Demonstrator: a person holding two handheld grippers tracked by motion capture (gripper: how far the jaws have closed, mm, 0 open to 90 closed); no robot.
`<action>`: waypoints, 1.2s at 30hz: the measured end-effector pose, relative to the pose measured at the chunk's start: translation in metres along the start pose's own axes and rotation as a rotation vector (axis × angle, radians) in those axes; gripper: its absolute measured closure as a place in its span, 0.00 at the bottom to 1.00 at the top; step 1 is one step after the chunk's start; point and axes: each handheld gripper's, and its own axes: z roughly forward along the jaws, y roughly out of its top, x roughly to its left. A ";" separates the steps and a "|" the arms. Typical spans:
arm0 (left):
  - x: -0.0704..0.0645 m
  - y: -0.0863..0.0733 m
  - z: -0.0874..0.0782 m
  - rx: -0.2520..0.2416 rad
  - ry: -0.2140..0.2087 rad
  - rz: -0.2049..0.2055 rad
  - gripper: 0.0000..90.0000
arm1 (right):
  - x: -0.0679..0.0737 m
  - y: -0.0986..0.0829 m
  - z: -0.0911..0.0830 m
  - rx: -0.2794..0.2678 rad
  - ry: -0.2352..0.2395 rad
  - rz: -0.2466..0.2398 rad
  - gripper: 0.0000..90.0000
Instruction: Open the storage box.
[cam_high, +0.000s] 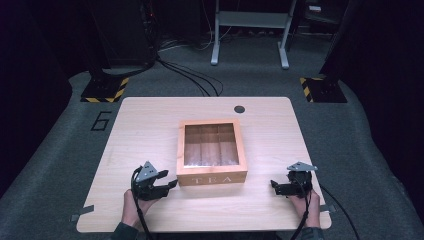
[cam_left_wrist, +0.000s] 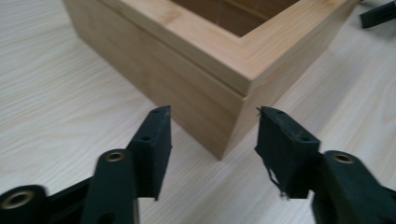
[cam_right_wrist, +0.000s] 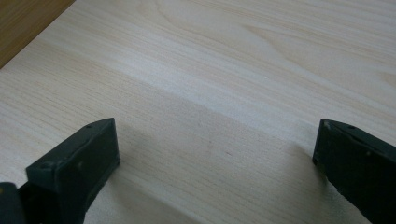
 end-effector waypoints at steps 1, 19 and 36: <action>-0.001 0.000 0.000 -0.006 -0.004 0.003 0.59 | 0.000 0.000 0.000 0.000 0.000 0.000 0.00; -0.005 -0.004 0.001 -0.062 -0.031 -0.010 0.91 | 0.000 0.000 0.000 0.000 0.000 0.000 0.00; -0.005 -0.004 0.000 -0.085 -0.032 -0.002 0.93 | 0.000 0.000 0.000 0.000 0.000 0.000 0.00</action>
